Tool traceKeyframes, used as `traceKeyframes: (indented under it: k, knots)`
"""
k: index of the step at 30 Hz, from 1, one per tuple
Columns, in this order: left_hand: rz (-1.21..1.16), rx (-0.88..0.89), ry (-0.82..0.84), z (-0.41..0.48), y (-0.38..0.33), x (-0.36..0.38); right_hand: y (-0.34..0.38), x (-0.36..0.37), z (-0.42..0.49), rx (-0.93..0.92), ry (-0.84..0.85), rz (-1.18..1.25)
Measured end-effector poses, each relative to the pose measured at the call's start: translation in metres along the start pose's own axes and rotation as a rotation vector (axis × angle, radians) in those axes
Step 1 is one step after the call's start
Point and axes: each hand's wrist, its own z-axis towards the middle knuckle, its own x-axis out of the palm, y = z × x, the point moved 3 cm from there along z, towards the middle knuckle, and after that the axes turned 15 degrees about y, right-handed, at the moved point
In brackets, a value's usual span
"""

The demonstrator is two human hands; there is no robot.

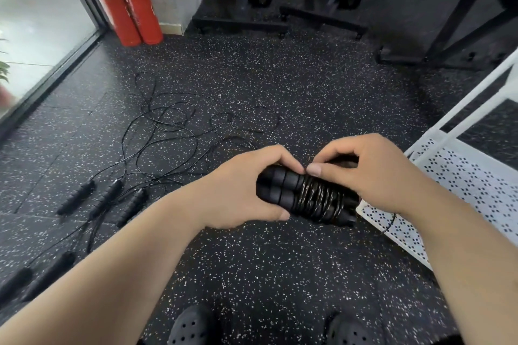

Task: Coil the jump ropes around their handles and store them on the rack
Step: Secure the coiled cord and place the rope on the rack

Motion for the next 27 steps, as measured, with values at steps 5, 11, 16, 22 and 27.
traceKeyframes:
  k: [5, 11, 16, 22, 27]
  knots:
    - [-0.265, 0.144, 0.079, -0.002, -0.006, -0.003, -0.011, -0.002, 0.002, -0.025, 0.118, 0.521]
    - [-0.496, 0.256, -0.019, 0.001, -0.003, -0.011, -0.01, 0.039, 0.01, 0.041, 0.063, 0.909]
    - [-0.344, 0.138, -0.283, 0.006, 0.014, -0.015, 0.0, 0.07, 0.017, 0.17, 0.019, 0.678]
    - [0.023, -0.088, -0.578, 0.006, 0.029, -0.025, 0.02, 0.08, 0.007, 0.032, 0.176, 0.138]
    - [0.212, -0.177, -0.409, 0.006, 0.032, -0.023, 0.029, 0.044, -0.01, 0.016, -0.017, -0.319]
